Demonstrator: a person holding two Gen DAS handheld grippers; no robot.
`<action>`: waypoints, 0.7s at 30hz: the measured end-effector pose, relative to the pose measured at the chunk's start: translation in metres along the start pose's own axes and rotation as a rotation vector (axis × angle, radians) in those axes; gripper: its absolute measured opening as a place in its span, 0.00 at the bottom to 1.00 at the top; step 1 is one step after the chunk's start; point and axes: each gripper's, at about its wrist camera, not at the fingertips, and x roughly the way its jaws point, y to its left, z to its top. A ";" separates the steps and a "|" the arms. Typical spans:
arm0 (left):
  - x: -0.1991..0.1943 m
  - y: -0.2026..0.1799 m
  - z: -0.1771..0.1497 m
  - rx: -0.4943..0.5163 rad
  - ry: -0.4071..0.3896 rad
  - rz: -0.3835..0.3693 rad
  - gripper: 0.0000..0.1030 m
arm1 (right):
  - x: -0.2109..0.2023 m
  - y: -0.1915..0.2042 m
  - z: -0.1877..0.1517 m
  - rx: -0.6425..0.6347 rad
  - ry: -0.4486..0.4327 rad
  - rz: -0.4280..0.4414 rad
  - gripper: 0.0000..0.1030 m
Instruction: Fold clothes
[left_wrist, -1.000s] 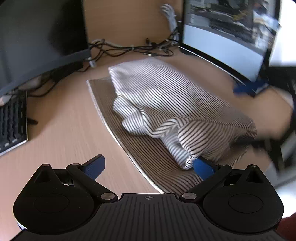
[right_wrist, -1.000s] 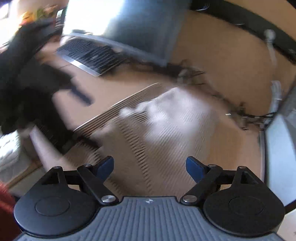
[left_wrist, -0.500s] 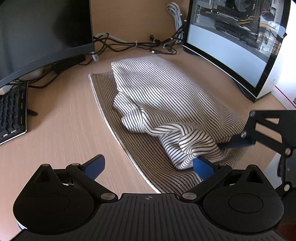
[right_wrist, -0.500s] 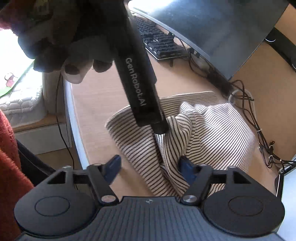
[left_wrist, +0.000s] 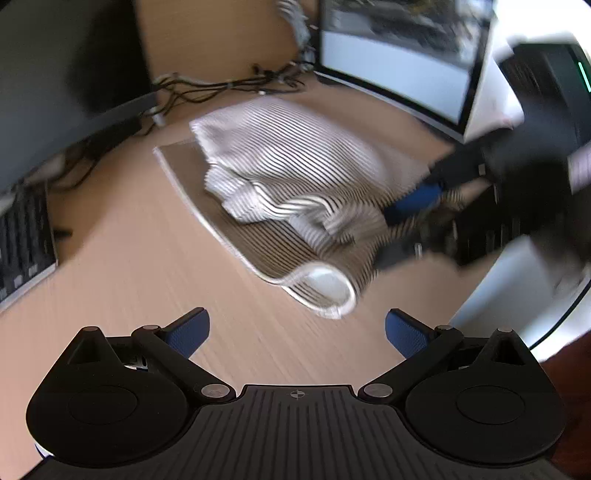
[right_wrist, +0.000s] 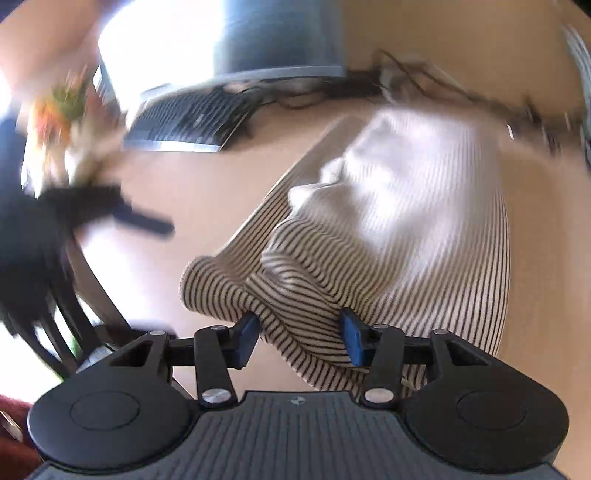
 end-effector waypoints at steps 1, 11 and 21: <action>0.005 -0.005 0.001 0.027 0.000 0.016 1.00 | 0.000 -0.004 0.001 0.034 0.000 0.015 0.46; 0.030 0.008 0.027 -0.071 -0.017 0.046 1.00 | -0.017 0.034 -0.010 -0.276 -0.112 -0.172 0.74; 0.032 0.029 0.041 -0.259 -0.020 -0.025 1.00 | 0.010 0.050 -0.040 -0.623 -0.134 -0.367 0.90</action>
